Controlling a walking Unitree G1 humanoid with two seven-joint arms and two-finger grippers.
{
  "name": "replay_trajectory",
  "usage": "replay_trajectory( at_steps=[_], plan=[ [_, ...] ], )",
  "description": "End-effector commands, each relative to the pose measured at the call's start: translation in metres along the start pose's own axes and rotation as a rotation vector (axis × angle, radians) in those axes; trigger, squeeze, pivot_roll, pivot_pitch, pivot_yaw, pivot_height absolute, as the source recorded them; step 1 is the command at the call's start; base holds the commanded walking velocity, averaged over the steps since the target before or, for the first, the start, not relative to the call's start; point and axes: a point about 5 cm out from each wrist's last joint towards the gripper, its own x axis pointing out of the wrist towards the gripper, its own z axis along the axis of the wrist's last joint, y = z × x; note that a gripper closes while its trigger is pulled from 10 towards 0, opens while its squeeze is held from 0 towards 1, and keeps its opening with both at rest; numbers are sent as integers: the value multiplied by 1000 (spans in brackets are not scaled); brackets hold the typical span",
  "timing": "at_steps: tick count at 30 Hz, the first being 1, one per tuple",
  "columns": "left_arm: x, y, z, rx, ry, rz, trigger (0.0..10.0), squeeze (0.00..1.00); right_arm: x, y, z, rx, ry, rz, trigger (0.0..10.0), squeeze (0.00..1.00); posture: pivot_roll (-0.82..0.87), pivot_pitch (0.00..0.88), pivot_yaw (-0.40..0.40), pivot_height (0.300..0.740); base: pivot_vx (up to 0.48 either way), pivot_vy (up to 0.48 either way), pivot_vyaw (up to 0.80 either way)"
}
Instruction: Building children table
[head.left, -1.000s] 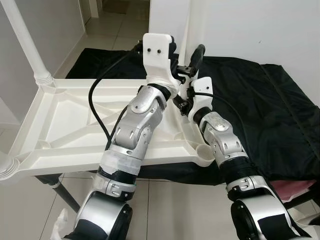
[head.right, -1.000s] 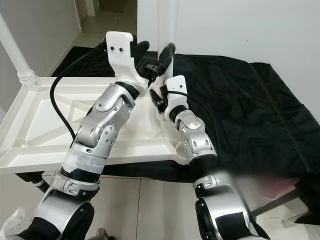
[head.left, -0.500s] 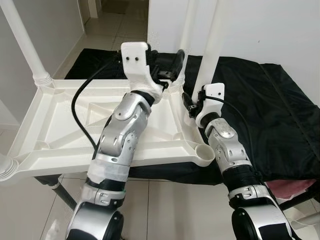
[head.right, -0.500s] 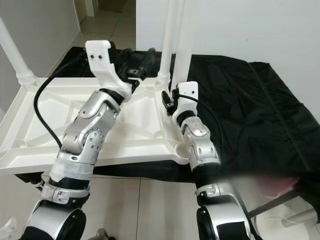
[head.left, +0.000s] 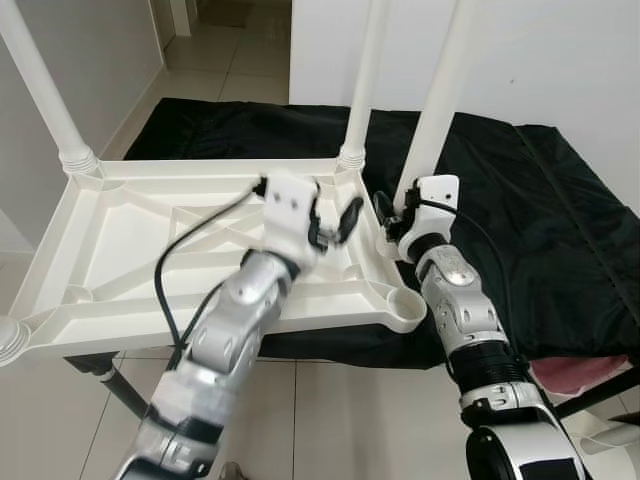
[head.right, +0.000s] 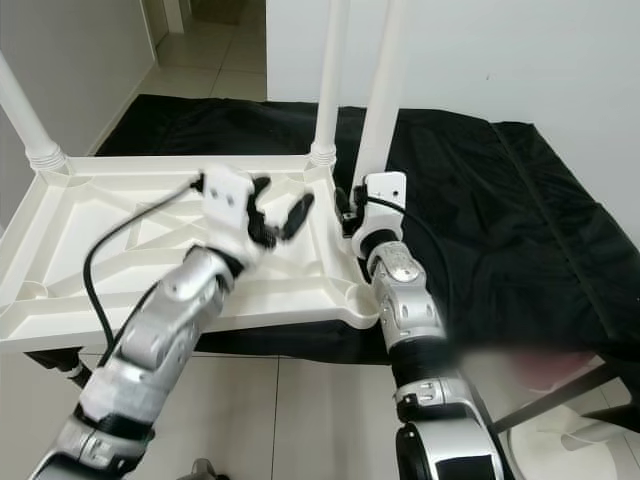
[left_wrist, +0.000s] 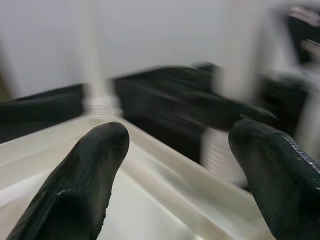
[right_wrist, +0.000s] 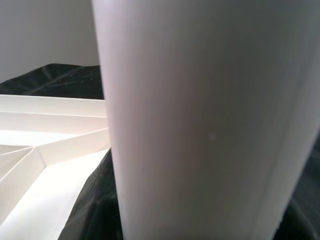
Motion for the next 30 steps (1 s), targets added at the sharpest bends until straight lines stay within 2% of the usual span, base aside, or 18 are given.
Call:
replay_trajectory(
  at_steps=[1, 3, 6, 7, 9, 13, 18, 24, 25, 27, 30],
  plan=[
    [-1, -13, -3, 39, 4, -111, 10000, 0, -2, -2, 1, -2, -6, -10, 10000, 0, 23, 58, -23, 740, 0, 0, 0],
    [-4, -15, -9, 56, 32, -134, 10000, 0, -3, -3, 0, -2, -5, -12, 10000, 0, 23, 58, -21, 740, 0, 0, 0],
    [-12, -18, -33, 140, 163, -182, 10000, 0, -5, -4, 0, -4, -7, -18, 10000, 0, 22, 57, -16, 740, 0, 0, 0],
    [-12, -18, -33, 140, 163, -182, 10000, 0, -5, -4, 0, -4, -7, -18, 10000, 0, 22, 57, -16, 740, 0, 0, 0],
    [-15, -21, -44, 175, 222, -217, 10000, 0, -6, -4, -1, -6, -6, -16, 10000, 0, 20, 54, -11, 740, 0, 0, 0],
    [-20, -26, -55, 240, 277, -288, 10000, 0, -9, -3, -2, -20, -4, -4, 10000, 0, 15, 50, -3, 740, 0, 0, 0],
    [-23, -29, -64, 297, 326, -325, 10000, 0, -12, -5, -2, -44, -3, 9, 10000, 0, 11, 48, 5, 740, 0, 0, 0],
    [-18, -21, -72, 329, 373, -253, 10000, 0, -12, -5, 0, -51, -9, 4, 10000, 0, -2, 48, 16, 740, 0, 0, 0],
    [-14, -13, -74, 359, 388, -189, 10000, 0, -11, -4, 1, -49, -13, 0, 10000, 0, -8, 49, 16, 740, 0, 0, 0],
    [-14, -13, -74, 359, 388, -189, 10000, 0, -11, -4, 1, -49, -13, 0, 10000, 0, -8, 49, 16, 740, 0, 0, 0],
    [-9, -2, -75, 392, 405, -101, 10000, 0, -11, -2, 1, -40, -12, -4, 10000, 0, -12, 52, 7, 740, 0, 0, 0]
  ],
)
